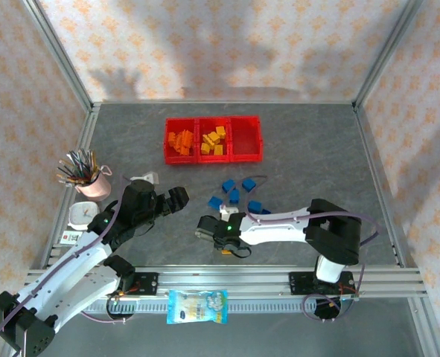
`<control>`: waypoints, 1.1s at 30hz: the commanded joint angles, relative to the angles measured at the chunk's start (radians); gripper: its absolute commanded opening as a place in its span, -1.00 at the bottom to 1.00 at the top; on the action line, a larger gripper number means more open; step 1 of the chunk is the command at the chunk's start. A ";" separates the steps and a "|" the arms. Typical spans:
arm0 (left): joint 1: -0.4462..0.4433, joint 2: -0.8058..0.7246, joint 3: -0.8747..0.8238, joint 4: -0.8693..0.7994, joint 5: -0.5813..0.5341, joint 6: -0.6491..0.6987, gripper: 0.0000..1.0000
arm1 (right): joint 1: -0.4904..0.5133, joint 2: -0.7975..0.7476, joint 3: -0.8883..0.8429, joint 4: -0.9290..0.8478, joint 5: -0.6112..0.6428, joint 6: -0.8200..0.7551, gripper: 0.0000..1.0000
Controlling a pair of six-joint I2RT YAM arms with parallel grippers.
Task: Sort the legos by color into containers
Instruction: Pick up the lego from the bottom-center of the table, then place the lego in the container.
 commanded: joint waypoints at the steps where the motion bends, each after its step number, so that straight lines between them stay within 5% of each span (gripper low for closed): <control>1: -0.006 -0.013 0.015 -0.008 -0.034 -0.015 0.98 | -0.033 -0.048 0.059 -0.038 0.077 -0.057 -0.43; 13: 0.012 0.078 0.156 0.005 -0.143 0.031 0.98 | -0.324 -0.006 0.339 0.068 0.157 -0.429 -0.41; 25: 0.139 0.213 0.223 0.094 -0.100 0.044 0.98 | -0.528 0.436 0.850 0.137 0.139 -0.647 -0.38; 33: 0.165 0.272 0.254 0.102 -0.091 0.068 0.98 | -0.569 0.671 1.190 0.041 0.141 -0.705 0.08</control>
